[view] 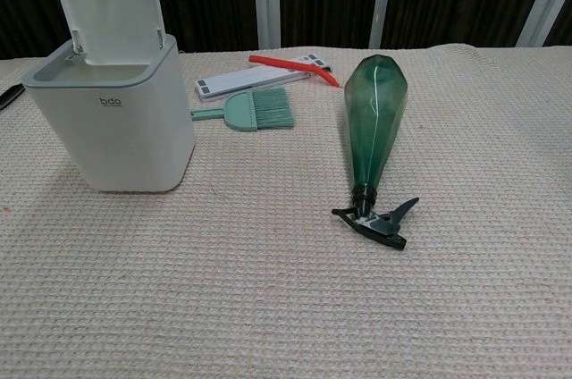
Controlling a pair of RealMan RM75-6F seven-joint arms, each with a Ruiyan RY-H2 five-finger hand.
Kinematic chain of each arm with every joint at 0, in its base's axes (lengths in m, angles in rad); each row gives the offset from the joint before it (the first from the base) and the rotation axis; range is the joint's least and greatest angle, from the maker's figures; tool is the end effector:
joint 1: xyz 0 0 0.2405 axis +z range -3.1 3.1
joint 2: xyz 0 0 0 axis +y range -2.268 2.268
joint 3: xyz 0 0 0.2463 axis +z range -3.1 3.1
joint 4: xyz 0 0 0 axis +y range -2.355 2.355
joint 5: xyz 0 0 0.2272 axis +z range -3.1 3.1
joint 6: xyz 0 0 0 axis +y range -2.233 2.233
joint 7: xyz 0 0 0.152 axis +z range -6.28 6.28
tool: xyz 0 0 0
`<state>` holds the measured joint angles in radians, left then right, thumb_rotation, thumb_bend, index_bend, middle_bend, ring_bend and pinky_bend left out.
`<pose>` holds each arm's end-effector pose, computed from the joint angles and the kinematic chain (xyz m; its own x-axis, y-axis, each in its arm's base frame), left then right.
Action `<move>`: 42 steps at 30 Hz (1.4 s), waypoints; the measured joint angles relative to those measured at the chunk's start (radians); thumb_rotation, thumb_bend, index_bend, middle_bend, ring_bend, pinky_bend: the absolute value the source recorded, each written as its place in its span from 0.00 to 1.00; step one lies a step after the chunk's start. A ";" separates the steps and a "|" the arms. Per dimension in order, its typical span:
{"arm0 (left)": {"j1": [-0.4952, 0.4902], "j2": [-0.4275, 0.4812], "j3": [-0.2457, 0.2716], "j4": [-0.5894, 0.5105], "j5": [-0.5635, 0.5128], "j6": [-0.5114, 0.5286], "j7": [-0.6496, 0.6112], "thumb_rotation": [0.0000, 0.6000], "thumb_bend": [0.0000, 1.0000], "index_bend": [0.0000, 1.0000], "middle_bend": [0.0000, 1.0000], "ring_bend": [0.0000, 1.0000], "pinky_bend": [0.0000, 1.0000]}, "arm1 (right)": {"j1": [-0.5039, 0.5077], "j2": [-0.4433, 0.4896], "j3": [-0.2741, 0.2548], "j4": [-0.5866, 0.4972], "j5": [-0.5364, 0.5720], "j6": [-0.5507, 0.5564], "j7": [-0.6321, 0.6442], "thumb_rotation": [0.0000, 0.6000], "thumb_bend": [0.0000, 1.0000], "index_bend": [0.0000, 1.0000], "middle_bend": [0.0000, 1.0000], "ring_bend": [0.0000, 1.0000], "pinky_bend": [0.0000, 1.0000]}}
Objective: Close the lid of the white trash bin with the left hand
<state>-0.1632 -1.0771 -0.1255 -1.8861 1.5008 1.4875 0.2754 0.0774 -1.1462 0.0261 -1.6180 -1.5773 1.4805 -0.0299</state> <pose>-0.2275 0.2187 0.1413 0.4237 -0.0965 0.9006 0.8951 -0.1076 -0.4327 -0.2975 -0.1812 0.1213 0.3998 -0.0331 0.9160 -0.9146 -0.0806 0.3962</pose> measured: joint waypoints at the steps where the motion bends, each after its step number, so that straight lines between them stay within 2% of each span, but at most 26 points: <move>1: -0.014 0.023 -0.015 -0.044 -0.019 -0.018 0.013 1.00 0.62 0.00 0.95 0.85 1.00 | 0.001 -0.001 -0.001 -0.001 -0.002 -0.001 -0.001 1.00 0.21 0.00 0.00 0.00 0.00; 6: -0.085 0.125 -0.087 -0.211 -0.168 -0.114 0.071 1.00 0.67 0.00 1.00 0.89 1.00 | 0.003 -0.005 -0.002 -0.003 -0.003 -0.004 -0.003 1.00 0.21 0.00 0.00 0.00 0.00; 10: -0.165 0.199 -0.155 -0.293 -0.369 -0.196 0.124 1.00 0.67 0.00 1.00 0.89 1.00 | 0.004 -0.003 0.000 -0.004 0.005 -0.007 0.006 1.00 0.21 0.00 0.00 0.00 0.00; 16: -0.320 0.267 -0.239 -0.334 -0.696 -0.292 0.225 1.00 0.67 0.00 1.00 0.89 1.00 | 0.004 0.001 0.001 -0.009 0.010 -0.009 0.017 1.00 0.21 0.00 0.00 0.00 0.00; 20: -0.441 0.282 -0.271 -0.325 -0.895 -0.341 0.303 1.00 0.68 0.02 1.00 0.90 1.00 | 0.003 0.002 -0.002 -0.010 0.006 -0.009 0.020 1.00 0.21 0.00 0.00 0.00 0.00; 25: -0.595 0.270 -0.291 -0.281 -1.122 -0.391 0.385 1.00 0.68 0.02 1.00 0.90 1.00 | 0.003 0.002 -0.004 -0.014 0.006 -0.010 0.025 1.00 0.21 0.00 0.00 0.00 0.00; 31: -0.763 0.221 -0.290 -0.201 -1.317 -0.431 0.472 1.00 0.68 0.03 1.00 0.90 1.00 | 0.003 0.003 -0.004 -0.014 0.008 -0.011 0.035 1.00 0.21 0.00 0.00 0.00 0.00; 38: -0.878 0.155 -0.263 -0.149 -1.448 -0.440 0.531 1.00 0.68 0.14 1.00 0.91 1.00 | 0.003 0.008 0.004 -0.011 0.027 -0.014 0.053 1.00 0.21 0.00 0.00 0.00 0.00; 42: -0.917 0.127 -0.247 -0.133 -1.489 -0.435 0.548 1.00 0.68 0.17 1.00 0.91 1.00 | 0.001 0.013 0.007 -0.014 0.032 -0.011 0.063 1.00 0.21 0.00 0.00 0.00 0.00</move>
<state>-1.0800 -0.9501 -0.3720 -2.0196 0.0117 1.0521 0.8234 0.0789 -1.1332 0.0332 -1.6317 -1.5454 1.4696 0.0327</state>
